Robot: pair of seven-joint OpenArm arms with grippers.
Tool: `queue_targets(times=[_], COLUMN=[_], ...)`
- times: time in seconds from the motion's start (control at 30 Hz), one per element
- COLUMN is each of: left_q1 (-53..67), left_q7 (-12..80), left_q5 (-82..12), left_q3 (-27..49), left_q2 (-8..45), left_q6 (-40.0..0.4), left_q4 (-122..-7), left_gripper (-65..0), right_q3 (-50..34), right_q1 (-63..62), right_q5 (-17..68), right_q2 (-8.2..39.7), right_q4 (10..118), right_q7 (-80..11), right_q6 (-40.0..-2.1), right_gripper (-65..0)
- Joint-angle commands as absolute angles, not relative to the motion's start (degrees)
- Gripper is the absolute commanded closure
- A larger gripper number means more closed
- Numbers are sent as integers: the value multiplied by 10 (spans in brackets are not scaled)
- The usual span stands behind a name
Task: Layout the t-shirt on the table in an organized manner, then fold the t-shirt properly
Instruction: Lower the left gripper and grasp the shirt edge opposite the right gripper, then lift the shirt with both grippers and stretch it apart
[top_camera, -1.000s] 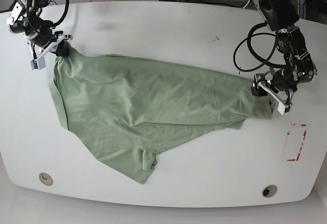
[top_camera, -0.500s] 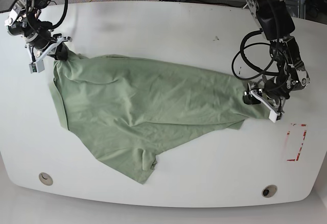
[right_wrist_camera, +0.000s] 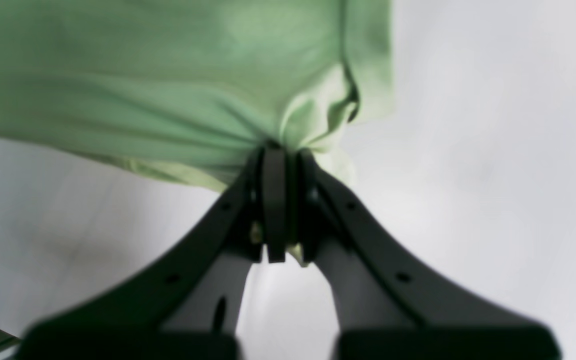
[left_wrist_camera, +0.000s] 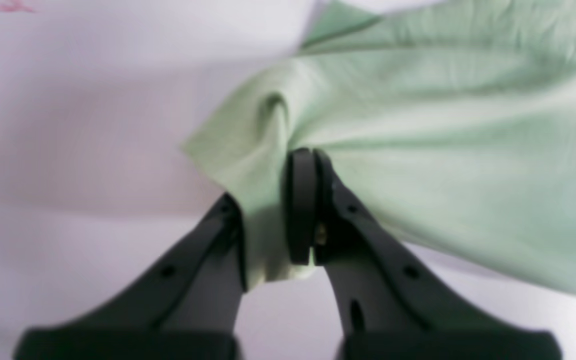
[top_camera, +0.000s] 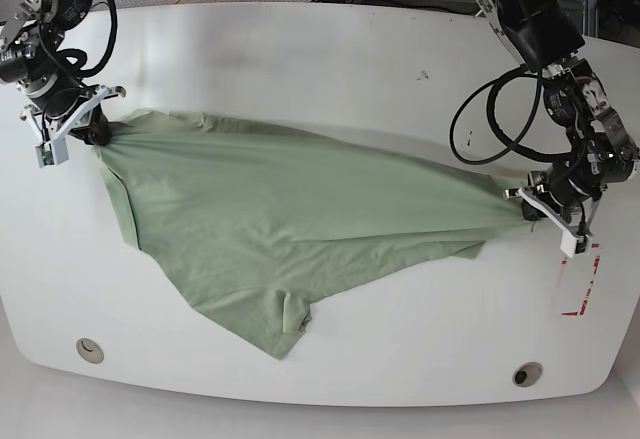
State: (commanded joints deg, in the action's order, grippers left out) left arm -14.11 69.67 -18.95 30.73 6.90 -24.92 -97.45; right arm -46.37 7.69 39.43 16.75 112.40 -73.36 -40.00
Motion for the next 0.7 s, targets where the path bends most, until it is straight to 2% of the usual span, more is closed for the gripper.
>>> queue_targets(times=[0.2,0.3,0.5,0.7], left_q1=[-171,-191,-238,-289], left_q7=[764,793,800,800], left_q5=[-239,-277,-328,-346], left_q3=[326,349,400,404], left_q2=[100,107,131,148], left_q6=[-287,-289,-287,-287], left_q4=[-1047,-1062,-1062,-1062], left_gripper=[-15,-15,-15,-17], right_q3=[-506,-511,-511,-509], right_q1=[48,41,3,-50], right_q5=[463,495,500,500], right_q2=[179,206,235,270], right_q4=[1132,1132,1132,1129], right_q7=[-763,-763,-763,-763], right_q6=[-400,-400,-400,-400], right_gripper=[0,0,0,0])
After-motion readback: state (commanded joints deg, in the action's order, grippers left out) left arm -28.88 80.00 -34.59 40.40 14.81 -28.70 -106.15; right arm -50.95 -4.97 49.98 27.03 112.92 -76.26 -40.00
